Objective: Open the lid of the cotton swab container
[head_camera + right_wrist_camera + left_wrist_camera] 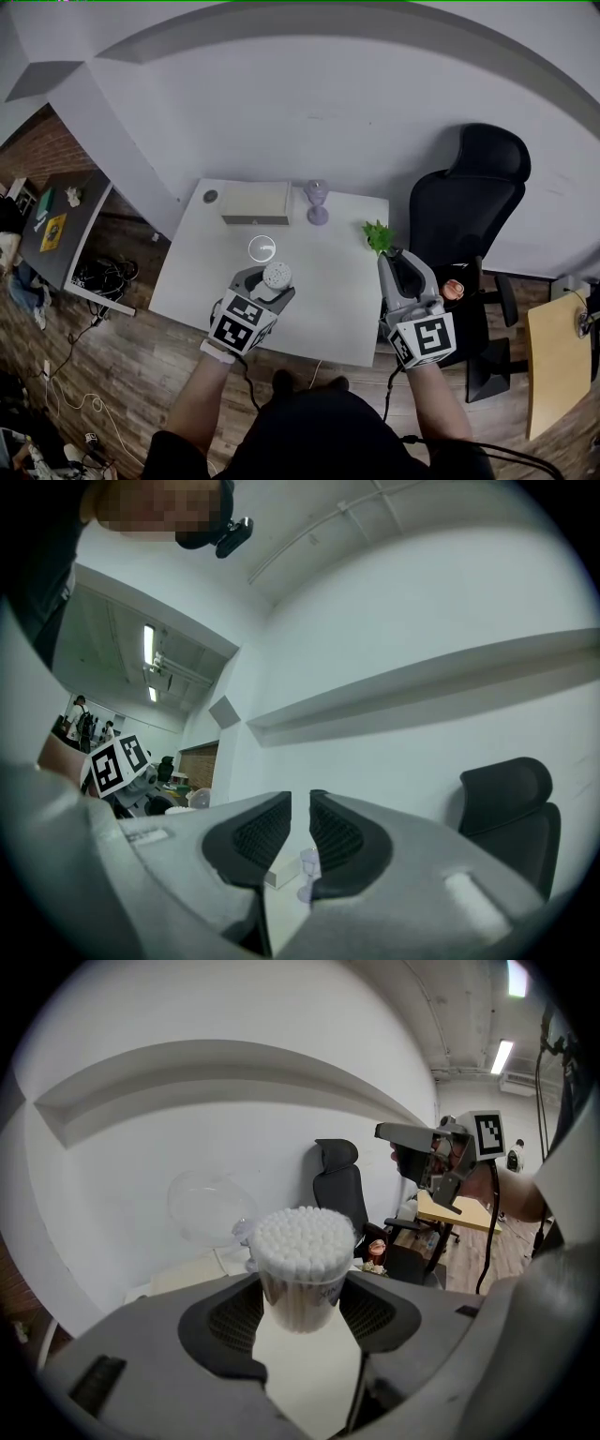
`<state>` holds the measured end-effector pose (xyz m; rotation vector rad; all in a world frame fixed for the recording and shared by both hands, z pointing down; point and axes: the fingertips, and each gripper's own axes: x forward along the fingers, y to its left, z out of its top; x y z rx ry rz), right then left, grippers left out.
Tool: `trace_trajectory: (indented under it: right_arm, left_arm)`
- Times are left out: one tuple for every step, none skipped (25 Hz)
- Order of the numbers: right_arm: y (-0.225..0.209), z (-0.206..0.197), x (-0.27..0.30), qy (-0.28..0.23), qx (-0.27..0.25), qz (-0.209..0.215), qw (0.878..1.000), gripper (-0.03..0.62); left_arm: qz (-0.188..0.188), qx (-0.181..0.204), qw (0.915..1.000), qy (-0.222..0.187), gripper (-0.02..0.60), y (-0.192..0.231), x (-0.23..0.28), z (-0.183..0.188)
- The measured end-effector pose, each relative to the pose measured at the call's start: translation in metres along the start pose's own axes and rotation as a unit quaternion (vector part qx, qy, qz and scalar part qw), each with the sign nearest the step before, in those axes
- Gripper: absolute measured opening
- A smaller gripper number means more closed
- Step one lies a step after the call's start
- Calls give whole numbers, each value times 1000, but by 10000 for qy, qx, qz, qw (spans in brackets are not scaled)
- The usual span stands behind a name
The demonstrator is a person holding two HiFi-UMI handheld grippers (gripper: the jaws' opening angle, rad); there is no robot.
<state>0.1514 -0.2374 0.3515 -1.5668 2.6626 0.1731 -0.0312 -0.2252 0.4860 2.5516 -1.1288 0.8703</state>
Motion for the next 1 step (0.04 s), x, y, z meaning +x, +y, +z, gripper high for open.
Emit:
trace_trajectory:
  right_arm:
    - [-2,0,-1,-2,1,12,10000,61]
  left_arm:
    - [8,-4,10000,3,249,-2,1,1]
